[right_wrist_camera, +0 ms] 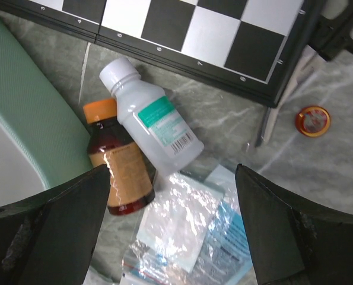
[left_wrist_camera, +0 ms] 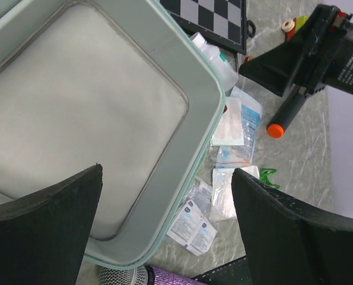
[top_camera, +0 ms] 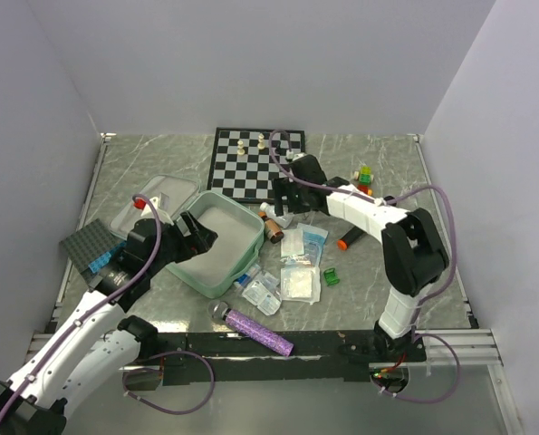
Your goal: Organize the medicine kit
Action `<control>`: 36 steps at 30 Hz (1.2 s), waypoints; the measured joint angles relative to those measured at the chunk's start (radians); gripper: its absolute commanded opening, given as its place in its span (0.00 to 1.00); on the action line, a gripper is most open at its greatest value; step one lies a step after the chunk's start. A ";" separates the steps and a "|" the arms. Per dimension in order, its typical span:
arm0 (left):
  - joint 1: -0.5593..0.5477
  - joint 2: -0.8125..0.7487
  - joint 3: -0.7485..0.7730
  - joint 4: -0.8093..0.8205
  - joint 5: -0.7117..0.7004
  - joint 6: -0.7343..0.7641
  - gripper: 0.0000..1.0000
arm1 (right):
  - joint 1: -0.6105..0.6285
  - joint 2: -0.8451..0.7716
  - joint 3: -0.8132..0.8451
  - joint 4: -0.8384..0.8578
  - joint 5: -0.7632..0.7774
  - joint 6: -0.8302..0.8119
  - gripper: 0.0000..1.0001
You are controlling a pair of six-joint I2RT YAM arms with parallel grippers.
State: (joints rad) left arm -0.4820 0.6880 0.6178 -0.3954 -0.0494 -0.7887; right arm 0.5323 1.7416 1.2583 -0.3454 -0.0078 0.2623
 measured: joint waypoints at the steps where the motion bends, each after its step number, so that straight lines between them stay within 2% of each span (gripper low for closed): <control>1: 0.000 0.003 0.002 -0.004 0.000 0.002 0.95 | 0.002 0.018 0.013 0.000 -0.003 -0.005 0.92; 12: 0.000 0.015 0.006 -0.023 0.008 0.010 0.95 | 0.013 0.140 0.066 -0.008 -0.012 -0.050 0.89; 23: 0.000 0.017 0.006 -0.035 0.011 0.010 0.96 | 0.013 0.190 0.081 -0.011 -0.016 -0.072 0.80; 28: 0.000 0.017 0.006 -0.035 0.011 0.010 0.96 | 0.013 0.203 0.084 -0.002 -0.033 -0.083 0.73; 33: 0.000 0.017 0.006 -0.035 0.011 0.010 0.96 | 0.013 0.213 0.084 0.005 -0.054 -0.104 0.57; 36: 0.000 0.017 0.006 -0.036 0.011 0.010 0.96 | 0.013 0.213 0.082 0.004 -0.071 -0.112 0.52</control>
State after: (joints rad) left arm -0.4824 0.7048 0.6235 -0.4313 -0.0387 -0.7792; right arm 0.5457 1.9549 1.3403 -0.3416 -0.0784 0.1505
